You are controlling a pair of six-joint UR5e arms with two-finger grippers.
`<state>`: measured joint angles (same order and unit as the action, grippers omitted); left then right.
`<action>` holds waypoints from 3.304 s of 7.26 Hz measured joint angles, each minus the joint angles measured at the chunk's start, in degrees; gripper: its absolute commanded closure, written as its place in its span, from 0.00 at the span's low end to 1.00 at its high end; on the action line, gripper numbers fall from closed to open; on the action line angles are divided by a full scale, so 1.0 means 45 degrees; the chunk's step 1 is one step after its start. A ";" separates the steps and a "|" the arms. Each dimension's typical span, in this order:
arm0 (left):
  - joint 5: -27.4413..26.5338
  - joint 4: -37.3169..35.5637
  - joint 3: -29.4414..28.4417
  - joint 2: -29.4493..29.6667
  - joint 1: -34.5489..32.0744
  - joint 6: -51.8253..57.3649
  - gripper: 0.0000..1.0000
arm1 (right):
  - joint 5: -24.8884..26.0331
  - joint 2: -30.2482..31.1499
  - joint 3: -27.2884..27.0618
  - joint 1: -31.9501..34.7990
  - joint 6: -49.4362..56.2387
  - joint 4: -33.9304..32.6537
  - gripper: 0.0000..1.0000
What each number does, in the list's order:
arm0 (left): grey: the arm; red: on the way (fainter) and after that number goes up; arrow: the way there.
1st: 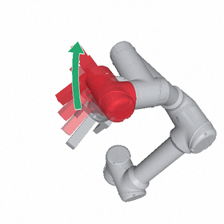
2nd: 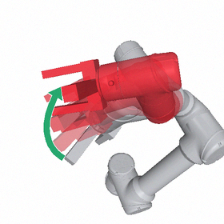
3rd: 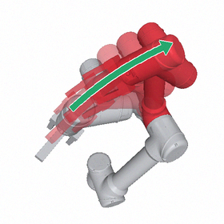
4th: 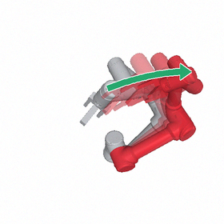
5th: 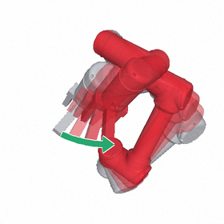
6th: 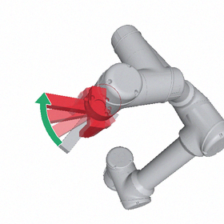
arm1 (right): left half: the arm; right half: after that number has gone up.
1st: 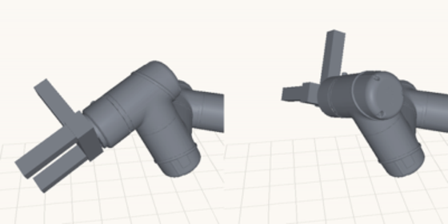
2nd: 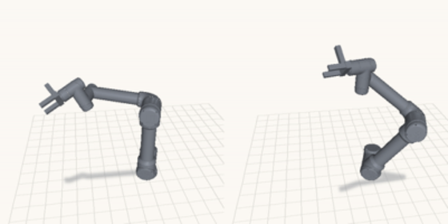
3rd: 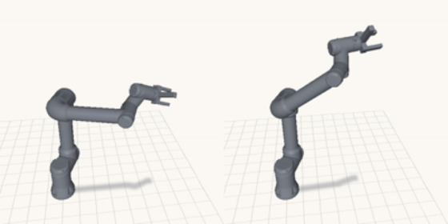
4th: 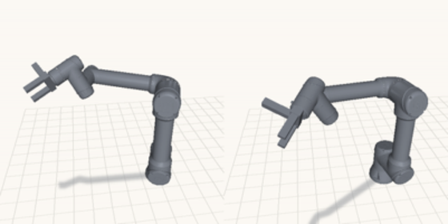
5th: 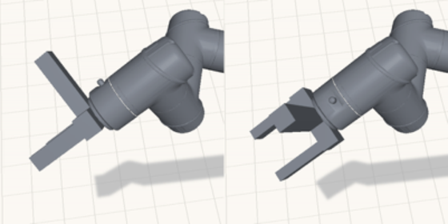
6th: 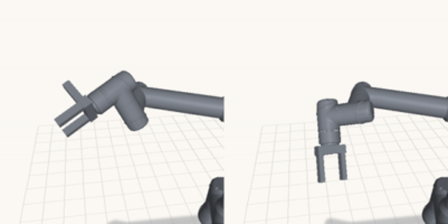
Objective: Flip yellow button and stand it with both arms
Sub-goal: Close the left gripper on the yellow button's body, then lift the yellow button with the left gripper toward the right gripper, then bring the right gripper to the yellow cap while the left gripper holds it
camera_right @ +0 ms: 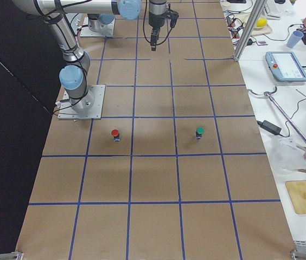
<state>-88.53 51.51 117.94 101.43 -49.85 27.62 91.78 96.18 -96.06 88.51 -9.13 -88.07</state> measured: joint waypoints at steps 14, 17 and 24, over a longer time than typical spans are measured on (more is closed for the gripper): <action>0.9837 0.8069 -0.3691 -0.2046 -0.5398 -0.2100 0.98 | -0.0344 0.0074 0.0092 -0.0006 -0.0782 0.0187 0.00; 1.4051 0.8285 -0.3142 -0.2572 -0.6175 -0.2743 0.98 | -0.3743 -0.0300 0.0500 -0.0162 -0.5770 0.0251 0.00; 1.8476 0.8197 -0.1861 -0.3883 -0.7160 -0.4482 0.98 | -1.1628 -0.0451 0.0947 -0.1787 -0.9608 -0.0472 0.00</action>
<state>-5.39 88.40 109.56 83.96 -82.07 7.45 39.45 94.15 -91.80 80.46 -52.36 -90.19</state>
